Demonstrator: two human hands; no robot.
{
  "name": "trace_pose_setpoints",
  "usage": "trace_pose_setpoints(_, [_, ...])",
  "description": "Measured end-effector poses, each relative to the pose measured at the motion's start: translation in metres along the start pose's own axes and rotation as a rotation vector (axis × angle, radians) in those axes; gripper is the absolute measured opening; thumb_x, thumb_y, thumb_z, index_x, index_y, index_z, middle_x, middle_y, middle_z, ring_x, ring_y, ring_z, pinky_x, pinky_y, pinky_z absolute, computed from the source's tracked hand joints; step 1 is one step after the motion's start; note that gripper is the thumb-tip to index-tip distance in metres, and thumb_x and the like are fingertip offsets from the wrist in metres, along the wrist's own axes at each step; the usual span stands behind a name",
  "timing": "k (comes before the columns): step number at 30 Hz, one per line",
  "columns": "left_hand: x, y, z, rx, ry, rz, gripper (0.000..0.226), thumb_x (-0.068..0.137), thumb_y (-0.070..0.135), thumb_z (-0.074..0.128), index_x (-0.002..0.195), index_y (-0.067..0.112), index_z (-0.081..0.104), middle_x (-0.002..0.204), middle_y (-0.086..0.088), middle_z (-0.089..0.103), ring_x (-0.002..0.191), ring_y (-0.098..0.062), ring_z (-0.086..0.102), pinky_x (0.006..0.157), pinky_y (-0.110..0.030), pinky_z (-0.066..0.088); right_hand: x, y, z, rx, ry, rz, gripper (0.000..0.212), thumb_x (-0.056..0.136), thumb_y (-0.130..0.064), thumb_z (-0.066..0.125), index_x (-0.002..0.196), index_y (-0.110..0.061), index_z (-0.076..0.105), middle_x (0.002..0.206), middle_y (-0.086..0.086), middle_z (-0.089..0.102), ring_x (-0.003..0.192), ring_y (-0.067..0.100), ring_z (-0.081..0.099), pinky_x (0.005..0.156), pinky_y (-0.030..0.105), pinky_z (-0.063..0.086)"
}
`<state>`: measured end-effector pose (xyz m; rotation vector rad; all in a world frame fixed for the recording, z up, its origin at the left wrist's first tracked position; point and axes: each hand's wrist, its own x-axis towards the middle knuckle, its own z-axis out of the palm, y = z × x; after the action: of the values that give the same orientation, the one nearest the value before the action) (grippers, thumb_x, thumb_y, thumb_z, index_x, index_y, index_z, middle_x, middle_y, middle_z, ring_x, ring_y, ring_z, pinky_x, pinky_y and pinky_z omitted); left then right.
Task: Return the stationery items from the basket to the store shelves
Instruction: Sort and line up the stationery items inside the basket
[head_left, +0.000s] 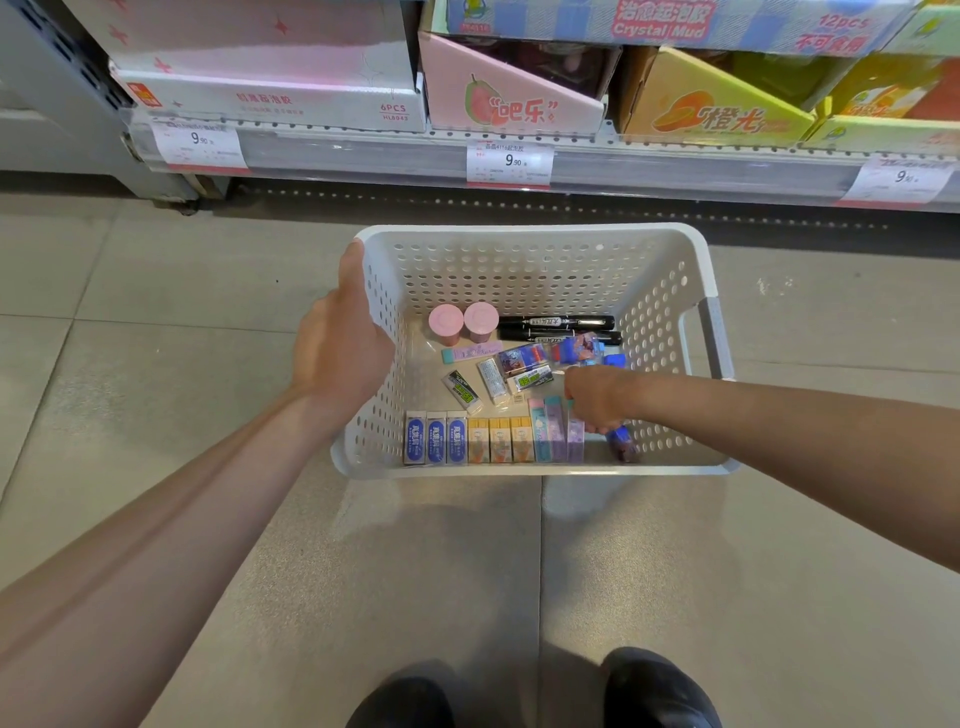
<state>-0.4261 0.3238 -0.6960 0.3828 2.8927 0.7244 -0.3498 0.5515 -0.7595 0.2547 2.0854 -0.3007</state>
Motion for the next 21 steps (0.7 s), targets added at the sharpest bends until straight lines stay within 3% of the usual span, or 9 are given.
trace_pose_setpoints(2, [0.0, -0.001, 0.0, -0.002, 0.003, 0.007, 0.069, 0.087, -0.002, 0.046, 0.146, 0.014, 0.014, 0.086, -0.008, 0.052, 0.062, -0.02, 0.052, 0.042, -0.026, 0.032, -0.001, 0.002, -0.001, -0.059, 0.086, -0.044, 0.019, 0.091, 0.0, 0.048, 0.105, 0.006, 0.057, 0.08, 0.004, 0.051, 0.077, 0.021, 0.053, 0.056, 0.025, 0.041])
trace_pose_setpoints(4, [0.0, 0.0, 0.0, 0.0, 0.002, 0.004, 0.069, 0.087, -0.002, 0.046, 0.146, 0.014, 0.014, 0.086, -0.008, 0.051, 0.062, -0.019, 0.05, 0.041, -0.025, 0.031, -0.002, 0.0, -0.003, -0.081, 0.114, -0.068, 0.012, 0.092, 0.003, 0.041, 0.093, 0.005, 0.052, 0.079, 0.003, 0.043, 0.074, 0.019, 0.047, 0.054, 0.023, 0.038])
trace_pose_setpoints(7, [0.0, 0.0, -0.001, -0.004, -0.004, -0.005, 0.07, 0.086, -0.003, 0.045, 0.146, 0.014, 0.013, 0.085, -0.011, 0.052, 0.06, -0.017, 0.048, 0.041, -0.025, 0.029, -0.002, -0.003, -0.007, -0.091, 0.125, -0.091, 0.029, 0.091, 0.006, 0.037, 0.118, 0.003, 0.046, 0.102, 0.012, 0.051, 0.083, 0.022, 0.049, 0.052, 0.022, 0.036])
trace_pose_setpoints(10, [-0.001, 0.001, -0.002, -0.011, -0.002, -0.005, 0.07, 0.086, -0.003, 0.045, 0.146, 0.013, 0.013, 0.081, -0.013, 0.054, 0.057, -0.018, 0.048, 0.042, -0.026, 0.029, -0.004, -0.003, -0.01, -0.147, 0.11, -0.106, 0.033, 0.091, 0.005, 0.038, 0.123, 0.002, 0.044, 0.118, 0.017, 0.056, 0.09, 0.024, 0.053, 0.067, 0.032, 0.044])
trace_pose_setpoints(14, [-0.002, 0.003, -0.003, -0.012, -0.009, -0.025, 0.07, 0.086, -0.003, 0.044, 0.147, 0.014, 0.013, 0.078, -0.009, 0.049, 0.055, -0.014, 0.043, 0.042, -0.025, 0.025, -0.006, 0.0, -0.009, -0.162, 0.11, -0.104, 0.032, 0.093, 0.005, 0.039, 0.125, 0.003, 0.045, 0.116, 0.015, 0.055, 0.087, 0.022, 0.048, 0.058, 0.025, 0.039])
trace_pose_setpoints(19, [-0.001, 0.001, -0.002, -0.023, -0.006, -0.031, 0.071, 0.086, -0.002, 0.045, 0.146, 0.016, 0.013, 0.085, -0.01, 0.053, 0.064, -0.022, 0.05, 0.043, -0.026, 0.029, -0.005, 0.003, -0.008, -0.149, 0.182, -0.093, 0.027, 0.092, -0.005, 0.051, 0.117, 0.001, 0.058, 0.118, 0.011, 0.061, 0.108, 0.025, 0.059, 0.082, 0.03, 0.048])
trace_pose_setpoints(21, [-0.001, 0.001, -0.001, -0.03, -0.008, -0.025, 0.071, 0.086, -0.002, 0.046, 0.146, 0.017, 0.013, 0.088, -0.012, 0.055, 0.062, -0.021, 0.052, 0.043, -0.026, 0.032, -0.003, 0.004, -0.009, -0.142, 0.21, -0.088, 0.025, 0.091, -0.006, 0.053, 0.114, 0.0, 0.062, 0.115, 0.011, 0.064, 0.106, 0.025, 0.061, 0.085, 0.031, 0.049])
